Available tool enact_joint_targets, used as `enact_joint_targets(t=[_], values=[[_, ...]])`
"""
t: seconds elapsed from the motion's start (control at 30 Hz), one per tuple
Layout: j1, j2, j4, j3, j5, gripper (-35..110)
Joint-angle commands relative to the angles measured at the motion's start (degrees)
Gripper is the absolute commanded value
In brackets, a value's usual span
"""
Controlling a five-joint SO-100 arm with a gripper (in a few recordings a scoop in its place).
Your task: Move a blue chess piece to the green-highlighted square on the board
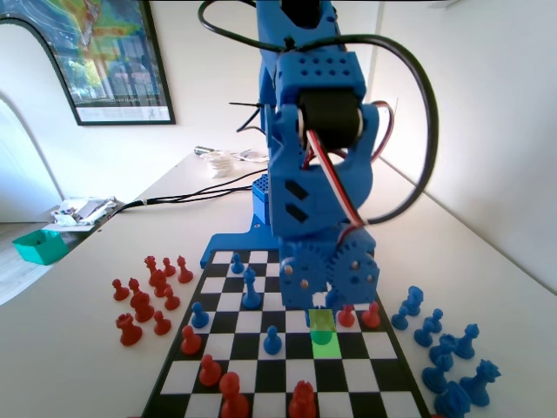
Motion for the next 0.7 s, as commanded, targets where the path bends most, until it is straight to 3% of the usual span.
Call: enact_joint_targets(t=[0.0,0.67], values=[[-0.44,0.26,0.88,-3.96,-0.18,1],[-1.49,-2.29,-0.18,-4.04,1.23,5]])
